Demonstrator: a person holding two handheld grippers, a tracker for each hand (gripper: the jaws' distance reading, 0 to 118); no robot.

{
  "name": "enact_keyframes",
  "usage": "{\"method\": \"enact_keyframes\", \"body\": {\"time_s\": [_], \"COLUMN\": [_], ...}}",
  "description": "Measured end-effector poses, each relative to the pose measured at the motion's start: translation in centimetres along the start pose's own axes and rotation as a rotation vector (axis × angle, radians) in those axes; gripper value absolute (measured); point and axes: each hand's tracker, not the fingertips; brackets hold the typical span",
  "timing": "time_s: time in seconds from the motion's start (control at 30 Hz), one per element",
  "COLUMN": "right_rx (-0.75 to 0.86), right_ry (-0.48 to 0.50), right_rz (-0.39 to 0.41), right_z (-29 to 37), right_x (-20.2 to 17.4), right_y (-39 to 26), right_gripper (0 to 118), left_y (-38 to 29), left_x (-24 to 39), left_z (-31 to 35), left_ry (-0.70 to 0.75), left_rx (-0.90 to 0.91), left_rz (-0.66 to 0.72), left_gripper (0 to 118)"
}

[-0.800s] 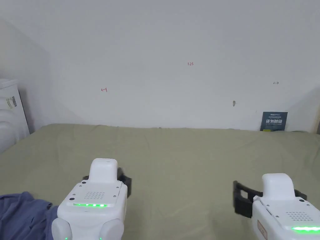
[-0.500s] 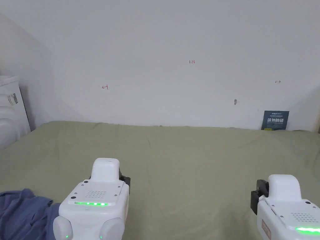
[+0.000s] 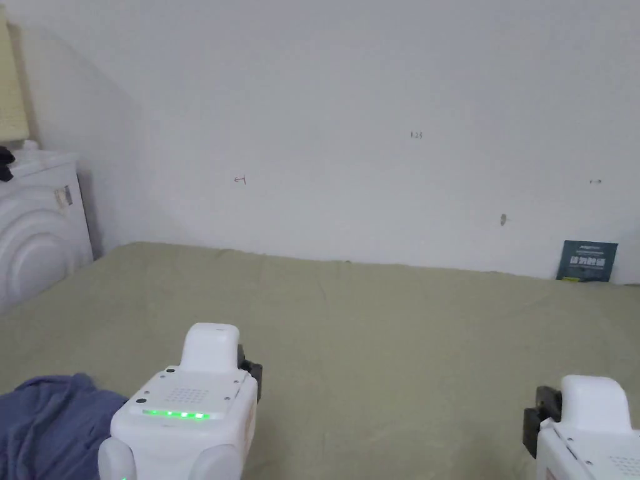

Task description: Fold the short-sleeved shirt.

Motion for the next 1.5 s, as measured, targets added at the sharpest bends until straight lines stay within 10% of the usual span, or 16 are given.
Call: {"method": "enact_keyframes", "body": {"time_s": [0.57, 1.43, 1.47, 1.5], "right_rx": [0.023, -0.142, -0.154, -0.164], "right_ry": [0.421, 0.491, 0.492, 0.491], "right_rz": [0.015, 0.049, 0.054, 0.057], "right_z": [-2.0, -4.0, -4.2, -4.4], "right_x": [-15.7, -16.9, -17.0, -17.2], "right_y": [1.9, -2.8, -3.1, -3.3], "right_gripper": [1, 1, 1, 1], "left_y": [-2.0, -9.2, -9.7, -10.2], "left_x": [-17.2, -22.6, -22.9, -23.2], "left_z": [8.4, -3.1, -4.0, -4.9], "left_ry": [0.442, 0.322, 0.327, 0.335], "left_rx": [-0.049, -0.472, -0.498, -0.527], "left_rz": [0.068, 0.202, 0.212, 0.220], "left_gripper": [0, 1, 2, 30]}}
